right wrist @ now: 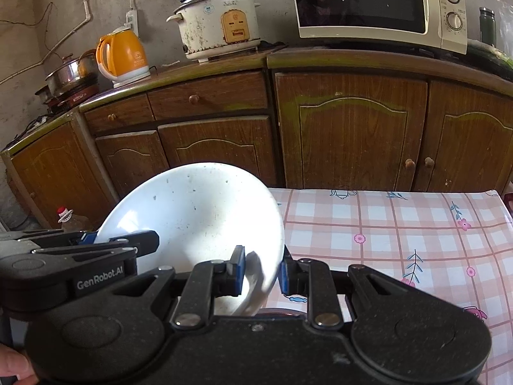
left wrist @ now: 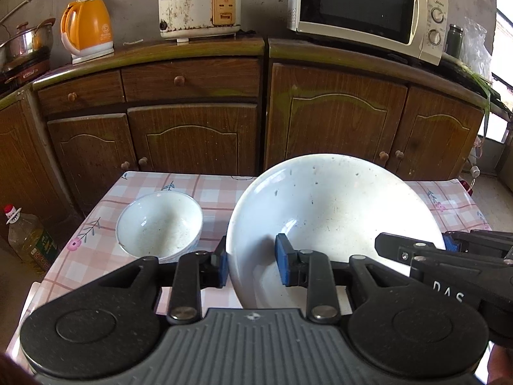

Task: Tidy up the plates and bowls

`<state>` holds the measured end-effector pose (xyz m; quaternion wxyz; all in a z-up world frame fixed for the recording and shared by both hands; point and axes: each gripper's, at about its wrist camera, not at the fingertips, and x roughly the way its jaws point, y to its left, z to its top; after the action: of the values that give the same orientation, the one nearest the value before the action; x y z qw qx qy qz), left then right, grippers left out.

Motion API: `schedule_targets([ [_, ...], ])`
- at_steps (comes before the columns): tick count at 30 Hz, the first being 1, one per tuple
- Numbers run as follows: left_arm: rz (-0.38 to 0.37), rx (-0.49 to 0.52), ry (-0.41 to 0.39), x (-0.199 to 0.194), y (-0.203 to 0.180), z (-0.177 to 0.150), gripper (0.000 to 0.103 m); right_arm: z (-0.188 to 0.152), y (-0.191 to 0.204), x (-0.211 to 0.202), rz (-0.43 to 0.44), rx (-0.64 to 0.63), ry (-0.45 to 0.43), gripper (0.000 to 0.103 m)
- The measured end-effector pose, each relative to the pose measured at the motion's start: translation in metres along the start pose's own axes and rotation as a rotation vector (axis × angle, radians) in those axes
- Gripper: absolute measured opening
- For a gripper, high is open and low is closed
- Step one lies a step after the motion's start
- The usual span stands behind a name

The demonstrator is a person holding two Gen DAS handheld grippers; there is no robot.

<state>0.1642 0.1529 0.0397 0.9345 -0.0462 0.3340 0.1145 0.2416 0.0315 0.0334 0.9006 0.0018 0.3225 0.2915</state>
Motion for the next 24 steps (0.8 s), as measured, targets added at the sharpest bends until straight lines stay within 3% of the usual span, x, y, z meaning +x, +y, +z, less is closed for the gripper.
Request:
schedule_targets([
  [24, 0.044, -0.032, -0.027, -0.069, 0.024, -0.036, 0.032, -0.025, 0.056, -0.070, 0.062, -0.047, -0.042, 0.027],
])
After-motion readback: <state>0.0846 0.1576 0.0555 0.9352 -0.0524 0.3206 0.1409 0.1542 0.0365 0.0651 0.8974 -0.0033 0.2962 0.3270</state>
